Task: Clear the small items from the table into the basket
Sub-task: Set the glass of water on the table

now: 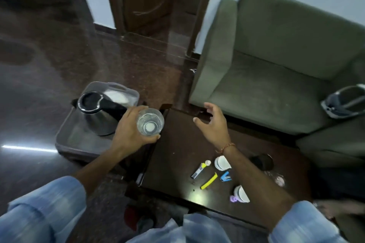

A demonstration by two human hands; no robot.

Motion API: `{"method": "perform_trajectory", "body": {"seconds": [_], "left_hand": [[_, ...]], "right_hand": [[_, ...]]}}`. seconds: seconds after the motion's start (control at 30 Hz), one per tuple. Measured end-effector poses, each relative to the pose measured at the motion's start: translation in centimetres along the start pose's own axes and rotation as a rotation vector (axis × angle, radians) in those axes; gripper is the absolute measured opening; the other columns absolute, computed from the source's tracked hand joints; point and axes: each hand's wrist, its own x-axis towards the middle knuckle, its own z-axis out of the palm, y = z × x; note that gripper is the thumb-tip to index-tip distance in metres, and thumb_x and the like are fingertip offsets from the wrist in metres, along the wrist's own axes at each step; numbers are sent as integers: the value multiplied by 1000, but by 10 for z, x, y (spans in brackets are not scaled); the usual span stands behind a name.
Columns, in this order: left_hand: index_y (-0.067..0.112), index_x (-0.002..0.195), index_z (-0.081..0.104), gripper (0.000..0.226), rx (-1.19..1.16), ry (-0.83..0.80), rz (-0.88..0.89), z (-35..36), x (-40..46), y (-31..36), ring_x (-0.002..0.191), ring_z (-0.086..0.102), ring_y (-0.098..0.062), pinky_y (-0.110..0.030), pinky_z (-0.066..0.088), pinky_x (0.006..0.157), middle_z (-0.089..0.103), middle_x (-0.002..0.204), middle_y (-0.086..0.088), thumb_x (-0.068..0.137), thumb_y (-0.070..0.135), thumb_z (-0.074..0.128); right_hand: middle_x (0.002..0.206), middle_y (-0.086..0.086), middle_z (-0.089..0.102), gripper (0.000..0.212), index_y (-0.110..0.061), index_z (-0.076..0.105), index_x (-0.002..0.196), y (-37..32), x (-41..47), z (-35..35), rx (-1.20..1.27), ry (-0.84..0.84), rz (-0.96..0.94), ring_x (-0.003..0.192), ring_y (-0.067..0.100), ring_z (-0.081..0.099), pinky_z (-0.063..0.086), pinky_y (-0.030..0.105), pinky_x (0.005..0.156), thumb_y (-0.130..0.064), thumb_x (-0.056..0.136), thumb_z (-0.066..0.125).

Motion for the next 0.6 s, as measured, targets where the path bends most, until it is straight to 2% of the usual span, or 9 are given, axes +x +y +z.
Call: {"method": "perform_trajectory", "body": {"seconds": [0.07, 0.13, 0.23, 0.33, 0.43, 0.53, 0.6], "left_hand": [[54, 116, 44, 86, -18, -53, 29, 25, 5, 16, 106, 50, 4, -15, 39, 88, 49, 113, 27, 44, 44, 91], [52, 117, 44, 87, -36, -102, 37, 53, 9, 33, 106, 51, 4, -11, 37, 87, 50, 117, 21, 45, 42, 91], [39, 123, 48, 90, -44, -148, 43, 100, 15, 60, 108, 52, 0, -19, 42, 91, 50, 120, 17, 46, 37, 94], [40, 122, 47, 89, -46, -177, 54, 150, 19, 92, 107, 50, 4, -17, 41, 90, 51, 119, 16, 46, 34, 94], [33, 123, 50, 89, -41, -223, 15, 199, 22, 121, 108, 53, -3, -21, 42, 91, 53, 119, 11, 46, 30, 94], [41, 119, 48, 86, -38, -278, -22, 251, 26, 145, 104, 53, 1, -11, 39, 85, 52, 115, 17, 46, 29, 92], [45, 116, 48, 81, -37, -300, -22, 271, 25, 158, 103, 50, 5, -10, 37, 84, 50, 111, 27, 47, 34, 89]], "right_hand": [[127, -6, 57, 59, -20, 53, 128, 22, -1, -31, 13, 63, 40, 117, 11, 54, 43, 27, 100, -27, 76, 79], [126, -6, 58, 57, -21, 53, 127, 45, -3, -64, 27, 117, 81, 116, 10, 54, 44, 28, 101, -26, 76, 79], [124, -7, 60, 52, -23, 55, 123, 84, -7, -117, 64, 206, 131, 115, 10, 56, 45, 26, 99, -25, 77, 78], [122, -7, 61, 47, -25, 56, 121, 126, -12, -169, 102, 260, 172, 114, 10, 59, 46, 25, 94, -22, 79, 77], [120, -6, 63, 44, -27, 56, 118, 166, -15, -217, 136, 298, 221, 113, 12, 60, 49, 29, 94, -20, 80, 76], [120, -6, 63, 42, -31, 56, 116, 203, -14, -259, 160, 318, 276, 111, 10, 60, 50, 32, 96, -19, 80, 75], [119, -6, 63, 42, -30, 56, 115, 217, -15, -276, 162, 335, 291, 109, 8, 61, 51, 34, 97, -18, 80, 76]]}}
